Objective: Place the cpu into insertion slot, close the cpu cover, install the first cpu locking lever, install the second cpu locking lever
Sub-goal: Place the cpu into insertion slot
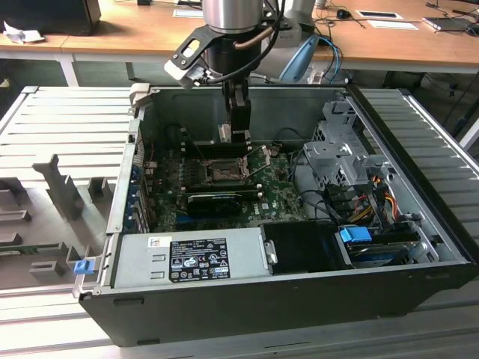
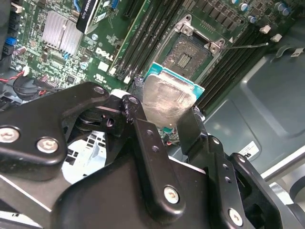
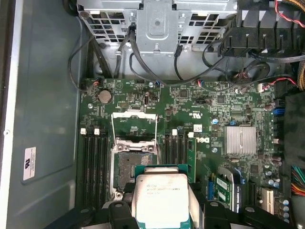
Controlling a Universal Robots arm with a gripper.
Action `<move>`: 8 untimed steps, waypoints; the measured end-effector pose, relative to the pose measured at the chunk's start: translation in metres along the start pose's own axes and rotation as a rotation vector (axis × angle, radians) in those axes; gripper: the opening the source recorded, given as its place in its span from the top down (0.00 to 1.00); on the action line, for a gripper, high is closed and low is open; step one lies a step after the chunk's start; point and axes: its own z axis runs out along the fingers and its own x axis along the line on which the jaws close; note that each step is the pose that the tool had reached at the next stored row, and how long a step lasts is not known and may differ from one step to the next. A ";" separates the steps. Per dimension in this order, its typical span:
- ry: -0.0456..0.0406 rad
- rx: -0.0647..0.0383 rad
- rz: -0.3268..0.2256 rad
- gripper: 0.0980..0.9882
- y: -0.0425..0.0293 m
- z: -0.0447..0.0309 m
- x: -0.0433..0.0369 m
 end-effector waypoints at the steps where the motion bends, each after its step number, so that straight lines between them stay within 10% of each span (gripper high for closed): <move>1: 0.0001 0.000 0.000 0.52 -0.0001 0.0010 0.0000; 8: 0.0001 0.000 0.000 0.52 -0.0007 0.0079 -0.0001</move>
